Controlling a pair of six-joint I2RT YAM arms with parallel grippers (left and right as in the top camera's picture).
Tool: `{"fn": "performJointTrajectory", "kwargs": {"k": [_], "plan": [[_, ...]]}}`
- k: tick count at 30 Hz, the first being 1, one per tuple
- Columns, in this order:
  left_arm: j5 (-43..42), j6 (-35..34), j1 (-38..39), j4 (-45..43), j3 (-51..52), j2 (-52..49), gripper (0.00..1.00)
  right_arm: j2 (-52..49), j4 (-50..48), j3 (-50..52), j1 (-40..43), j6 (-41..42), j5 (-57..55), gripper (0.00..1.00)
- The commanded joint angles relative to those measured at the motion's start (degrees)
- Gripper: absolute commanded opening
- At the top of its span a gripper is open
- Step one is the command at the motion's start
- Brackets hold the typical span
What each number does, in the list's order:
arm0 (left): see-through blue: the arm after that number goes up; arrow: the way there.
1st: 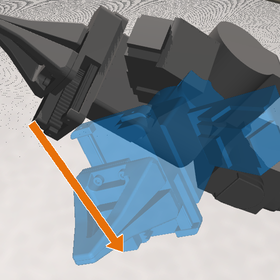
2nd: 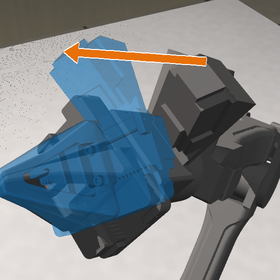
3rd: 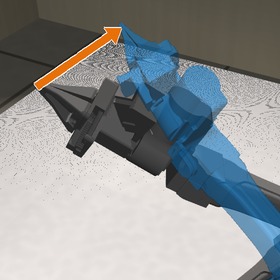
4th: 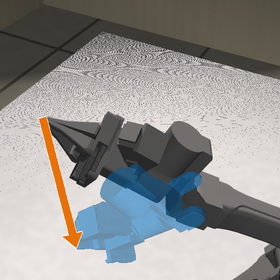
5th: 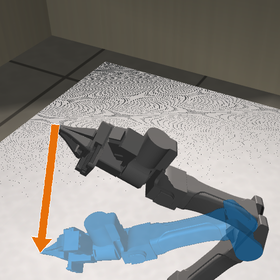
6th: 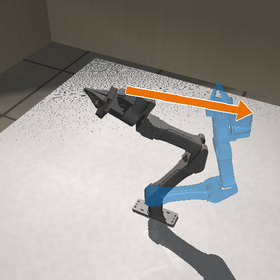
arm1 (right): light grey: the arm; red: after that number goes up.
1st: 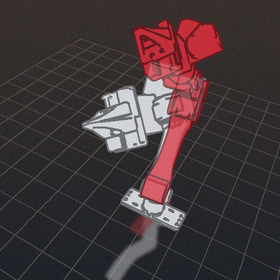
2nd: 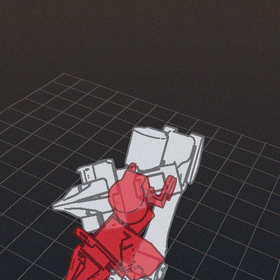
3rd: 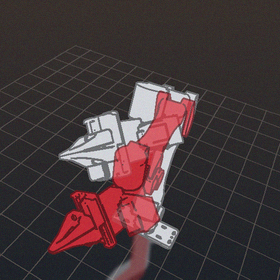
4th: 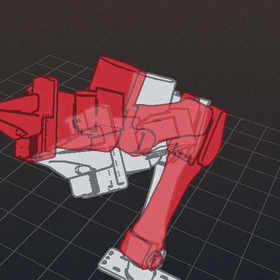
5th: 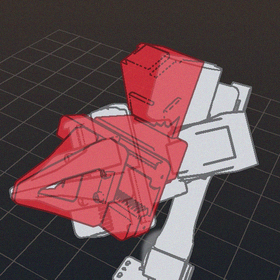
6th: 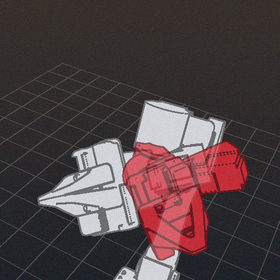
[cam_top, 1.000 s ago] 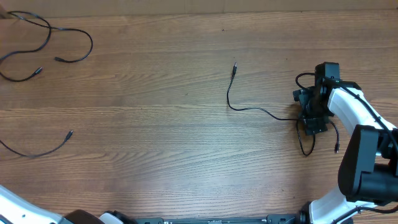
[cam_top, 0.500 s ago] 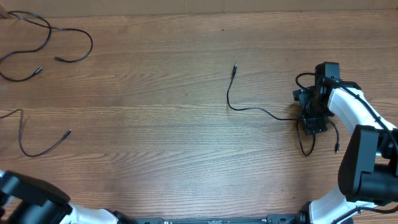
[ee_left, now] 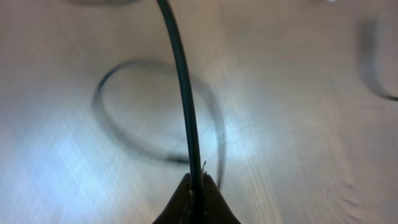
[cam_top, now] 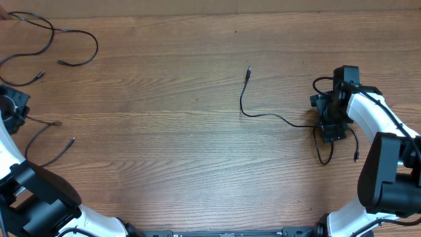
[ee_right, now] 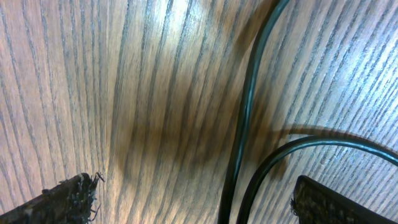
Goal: Untangle cables
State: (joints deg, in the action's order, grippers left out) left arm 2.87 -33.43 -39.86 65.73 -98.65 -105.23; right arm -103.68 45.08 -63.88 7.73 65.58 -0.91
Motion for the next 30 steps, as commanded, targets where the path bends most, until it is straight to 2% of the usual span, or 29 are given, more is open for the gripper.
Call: {"fn": "performJointTrajectory", "kwargs": {"k": [1, 3, 5, 7, 12, 15, 16, 18, 19, 24, 30], "plan": [[8.5, -16.24, -0.2, 4.72, -0.72, -0.42, 0.05, 0.02, -0.02, 0.2, -0.11, -0.09, -0.98, 1.0], [8.44, -20.37, -0.24, 6.75, -0.37, -0.42, 0.04, 0.02, -0.02, 0.2, -0.11, -0.09, -0.96, 1.0], [8.02, -21.07, -0.17, 7.1, 0.31, -0.42, 0.05, 0.02, -0.02, 0.2, -0.11, -0.09, -0.96, 1.0], [8.02, -21.07, -0.2, 7.08, 1.07, -0.42, 0.1, 0.02, -0.02, 0.2, -0.11, -0.09, -0.96, 1.0], [8.07, -21.0, -0.2, 7.39, 3.82, -0.42, 0.45, 0.02, -0.02, 0.2, -0.11, -0.09, -0.96, 1.0], [8.04, -20.98, -0.2, 8.17, 4.13, -0.42, 0.57, 0.02, -0.02, 0.2, -0.11, -0.09, -0.96, 1.0], [8.0, -20.98, -0.2, 8.39, 4.13, -0.42, 0.64, 0.02, -0.02, 0.2, -0.11, -0.09, -0.96, 1.0], [7.34, -20.94, -0.2, 8.81, 4.13, -0.42, 0.9, 0.02, -0.02, 0.2, -0.11, -0.09, -0.96, 1.0], [6.49, -20.61, -0.2, 8.9, 4.13, -0.42, 1.0, 0.02, -0.02, 0.2, -0.11, -0.09, -0.96, 1.0], [-2.1, -15.52, 0.11, 8.02, 4.11, -0.42, 0.99, 0.02, -0.02, 0.2, -0.11, -0.09, -0.98, 1.0], [-11.69, -4.31, 4.13, 2.99, 4.11, -0.39, 1.0, 0.02, -0.02, 0.2, -0.11, -0.09, -0.96, 1.0]]}}
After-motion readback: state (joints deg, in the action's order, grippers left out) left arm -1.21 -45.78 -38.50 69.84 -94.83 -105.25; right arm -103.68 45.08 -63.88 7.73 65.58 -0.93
